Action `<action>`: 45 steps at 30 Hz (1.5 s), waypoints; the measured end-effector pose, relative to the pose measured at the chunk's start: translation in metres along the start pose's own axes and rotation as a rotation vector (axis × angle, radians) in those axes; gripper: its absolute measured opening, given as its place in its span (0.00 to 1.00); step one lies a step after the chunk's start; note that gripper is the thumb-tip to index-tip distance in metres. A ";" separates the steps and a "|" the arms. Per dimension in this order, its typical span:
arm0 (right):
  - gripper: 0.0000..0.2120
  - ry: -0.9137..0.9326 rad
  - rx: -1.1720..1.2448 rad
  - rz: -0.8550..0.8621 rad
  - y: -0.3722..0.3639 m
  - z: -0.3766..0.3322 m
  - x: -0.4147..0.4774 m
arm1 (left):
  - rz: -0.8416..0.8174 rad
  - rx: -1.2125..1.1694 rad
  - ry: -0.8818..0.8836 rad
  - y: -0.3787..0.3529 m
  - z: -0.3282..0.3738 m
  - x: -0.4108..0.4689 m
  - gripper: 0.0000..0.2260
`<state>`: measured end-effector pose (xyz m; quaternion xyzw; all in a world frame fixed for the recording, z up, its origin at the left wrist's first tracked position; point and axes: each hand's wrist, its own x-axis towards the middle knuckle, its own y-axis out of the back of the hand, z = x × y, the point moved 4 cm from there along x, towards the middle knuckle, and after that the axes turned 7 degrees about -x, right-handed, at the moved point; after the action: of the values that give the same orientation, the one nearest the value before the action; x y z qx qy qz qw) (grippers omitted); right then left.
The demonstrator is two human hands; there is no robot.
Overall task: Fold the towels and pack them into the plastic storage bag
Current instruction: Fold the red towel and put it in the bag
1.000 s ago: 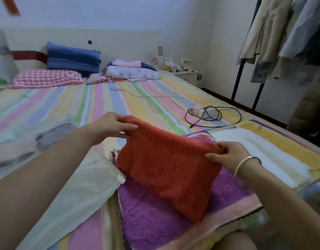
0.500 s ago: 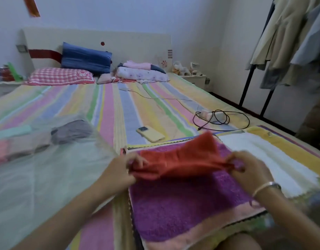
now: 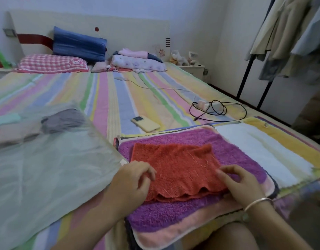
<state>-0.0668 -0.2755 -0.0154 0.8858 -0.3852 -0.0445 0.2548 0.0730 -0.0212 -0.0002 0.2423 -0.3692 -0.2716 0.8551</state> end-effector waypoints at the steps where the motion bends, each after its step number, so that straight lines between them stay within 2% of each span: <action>1: 0.08 0.013 -0.030 0.010 -0.002 0.002 0.001 | -0.013 -0.003 -0.012 -0.007 0.006 0.004 0.09; 3: 0.14 0.025 -0.094 0.060 0.000 0.002 0.000 | -0.057 -0.015 -0.042 -0.023 0.014 0.014 0.10; 6: 0.16 0.019 -0.173 0.139 0.012 0.001 -0.005 | -0.131 0.010 -0.017 -0.043 0.010 0.032 0.13; 8: 0.16 0.006 -0.228 0.097 0.018 0.000 -0.007 | -0.178 0.062 0.041 -0.051 0.001 0.045 0.15; 10: 0.13 -0.006 -0.363 0.038 0.022 0.001 -0.004 | -0.185 0.109 0.085 -0.053 -0.007 0.057 0.14; 13: 0.03 0.061 -0.598 0.093 0.029 -0.016 0.016 | -0.122 0.199 0.118 -0.048 -0.016 0.081 0.12; 16: 0.14 0.006 -0.674 0.035 0.017 -0.025 0.055 | -0.084 0.346 0.173 -0.033 -0.032 0.106 0.12; 19: 0.20 -0.141 -0.768 -0.119 -0.004 -0.015 0.093 | -0.287 0.461 0.307 -0.019 -0.059 0.121 0.09; 21: 0.20 -0.159 -0.738 -0.151 -0.014 -0.010 0.108 | -0.417 0.423 0.374 -0.013 -0.074 0.124 0.07; 23: 0.17 -0.149 -0.683 -0.165 -0.020 -0.009 0.116 | -0.448 0.368 0.369 -0.009 -0.080 0.125 0.05; 26: 0.11 -0.131 -0.574 -0.093 -0.020 -0.010 0.120 | -0.380 0.412 0.341 -0.002 -0.084 0.121 0.06; 31: 0.13 -0.108 -0.495 0.012 -0.020 -0.005 0.117 | -0.235 0.609 0.254 -0.010 -0.074 0.112 0.04; 33: 0.12 -0.065 -0.434 -0.029 -0.021 -0.007 0.112 | -0.155 0.608 0.154 -0.024 -0.062 0.107 0.08; 35: 0.17 0.003 -0.435 -0.136 -0.023 -0.009 0.106 | -0.103 0.486 0.102 -0.042 -0.039 0.101 0.14; 37: 0.29 0.039 -0.578 -0.259 -0.024 -0.008 0.099 | -0.170 0.391 0.133 -0.065 -0.015 0.089 0.23; 39: 0.37 0.069 -0.710 -0.346 -0.021 -0.011 0.095 | -0.295 0.394 0.194 -0.087 0.003 0.073 0.34; 42: 0.40 0.055 -0.652 -0.476 -0.018 -0.023 0.089 | -0.413 0.430 0.232 -0.108 0.006 0.050 0.45; 45: 0.42 0.060 -0.577 -0.485 -0.020 -0.057 0.084 | -0.392 0.447 0.216 -0.111 0.002 0.045 0.47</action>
<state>0.0203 -0.2994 0.0344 0.8439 -0.1284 -0.1844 0.4872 0.0656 -0.1323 -0.0454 0.5183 -0.2732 -0.3158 0.7463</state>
